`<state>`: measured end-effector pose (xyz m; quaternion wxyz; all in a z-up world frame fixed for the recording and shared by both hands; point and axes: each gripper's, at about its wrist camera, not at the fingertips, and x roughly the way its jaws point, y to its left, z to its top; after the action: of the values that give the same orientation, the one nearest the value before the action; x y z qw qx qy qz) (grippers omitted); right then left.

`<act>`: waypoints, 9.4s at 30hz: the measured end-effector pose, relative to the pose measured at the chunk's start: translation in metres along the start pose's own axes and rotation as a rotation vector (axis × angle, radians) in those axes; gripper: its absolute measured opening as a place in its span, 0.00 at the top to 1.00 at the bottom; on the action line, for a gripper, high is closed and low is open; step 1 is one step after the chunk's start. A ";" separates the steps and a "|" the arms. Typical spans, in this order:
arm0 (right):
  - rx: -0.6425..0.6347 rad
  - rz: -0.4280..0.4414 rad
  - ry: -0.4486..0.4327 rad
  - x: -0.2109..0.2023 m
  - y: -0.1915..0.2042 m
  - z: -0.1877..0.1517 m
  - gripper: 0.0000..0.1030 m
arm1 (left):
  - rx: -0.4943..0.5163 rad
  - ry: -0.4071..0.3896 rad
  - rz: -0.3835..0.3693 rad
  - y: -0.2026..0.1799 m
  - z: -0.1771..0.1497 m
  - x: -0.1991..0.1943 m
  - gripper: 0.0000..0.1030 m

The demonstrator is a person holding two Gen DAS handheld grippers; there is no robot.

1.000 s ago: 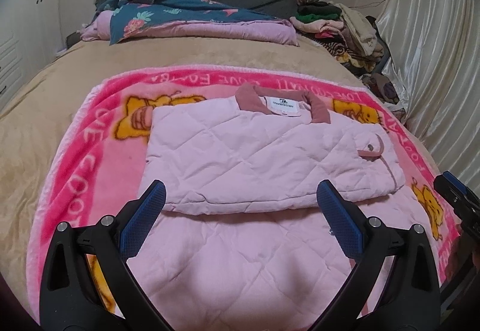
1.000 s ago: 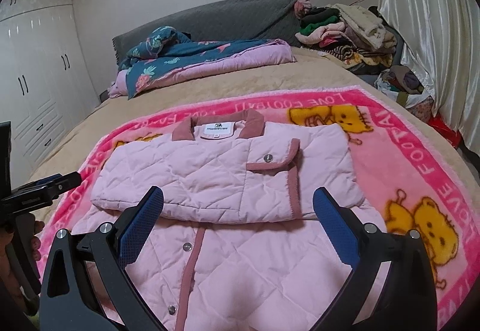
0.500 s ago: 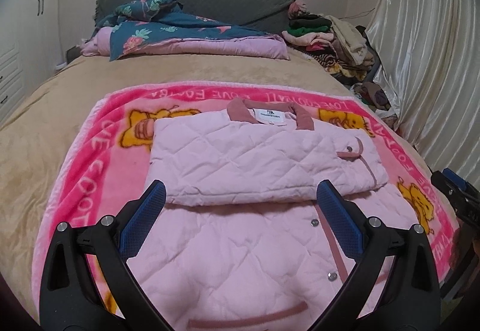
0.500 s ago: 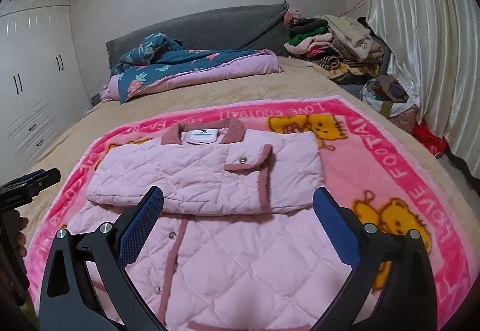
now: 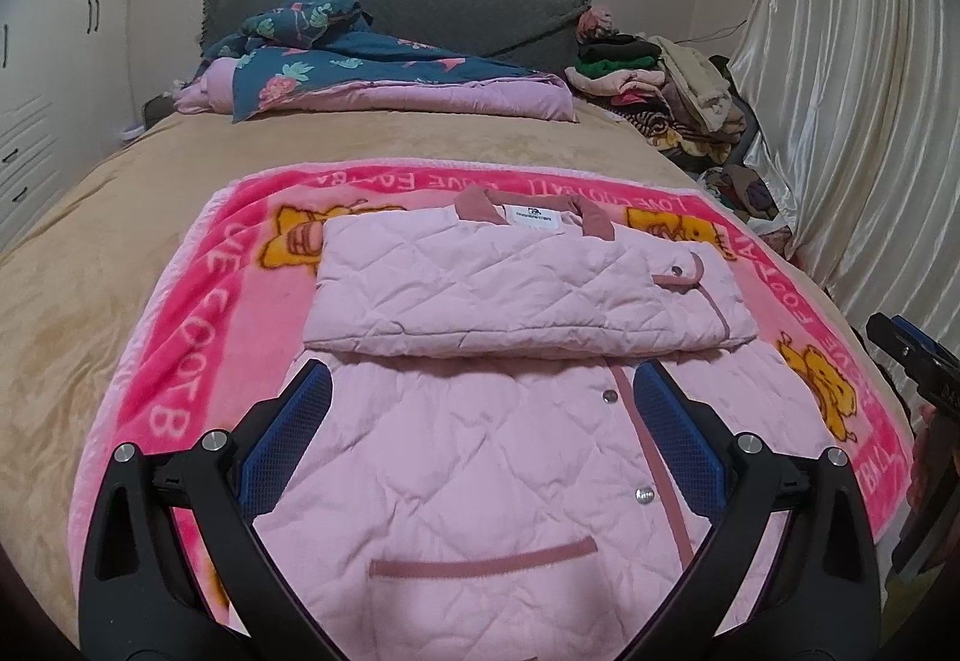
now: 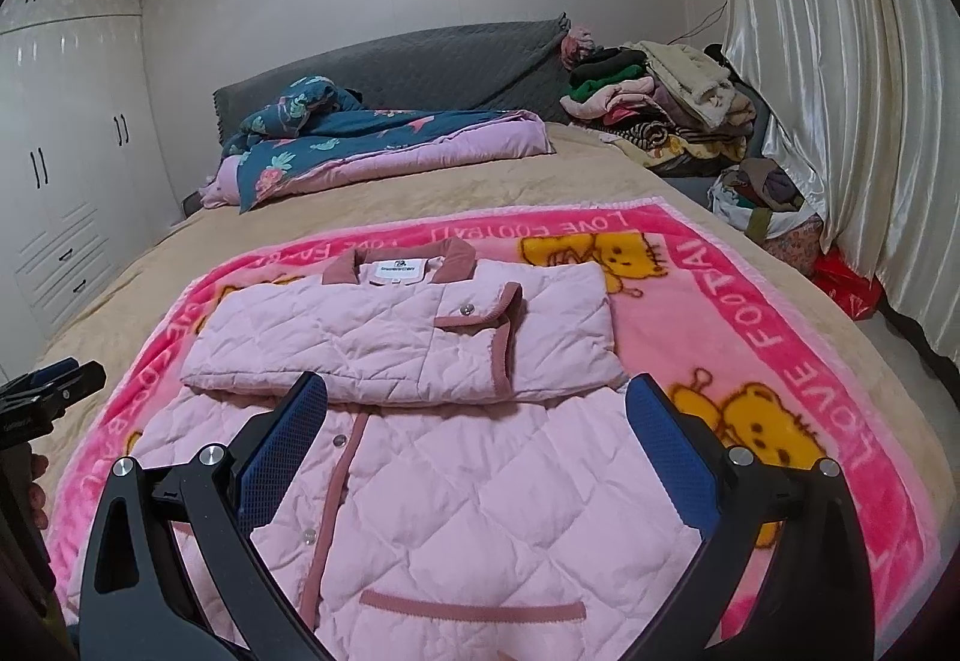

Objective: Fold large clothes

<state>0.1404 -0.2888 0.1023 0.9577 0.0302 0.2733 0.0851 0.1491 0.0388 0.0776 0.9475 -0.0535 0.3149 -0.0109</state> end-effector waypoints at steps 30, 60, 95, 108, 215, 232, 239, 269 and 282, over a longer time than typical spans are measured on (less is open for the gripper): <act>-0.023 -0.012 0.010 -0.053 -0.019 -0.033 0.04 | 0.016 -0.006 0.051 -0.015 -0.044 -0.051 0.08; -0.040 -0.058 0.089 -0.053 -0.043 -0.084 0.04 | -0.014 0.065 0.121 0.003 -0.093 -0.047 0.08; -0.053 -0.071 0.231 -0.038 -0.057 -0.134 0.04 | -0.120 0.210 0.197 0.063 -0.149 -0.042 0.08; -0.048 -0.077 0.257 -0.040 -0.068 -0.145 0.04 | -0.269 0.286 0.157 0.106 -0.174 -0.051 0.08; 0.108 0.238 0.006 -0.082 -0.103 -0.058 0.86 | -0.067 0.065 0.019 0.057 -0.048 -0.062 0.85; 0.137 0.222 -0.040 -0.070 -0.102 -0.022 0.86 | -0.057 0.032 0.018 0.055 -0.003 -0.052 0.85; 0.133 0.224 -0.082 -0.072 -0.100 -0.005 0.86 | -0.042 0.004 0.025 0.051 0.017 -0.054 0.84; 0.164 0.140 -0.091 0.019 -0.109 0.040 0.86 | -0.065 -0.035 0.149 0.065 0.046 0.013 0.82; 0.189 0.110 -0.059 0.077 -0.110 0.066 0.86 | -0.114 -0.057 0.167 0.067 0.061 0.047 0.81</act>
<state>0.2557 -0.3842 0.1075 0.9521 0.1380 0.2497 0.1103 0.2227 0.1085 0.0913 0.9492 -0.0811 0.2913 0.0876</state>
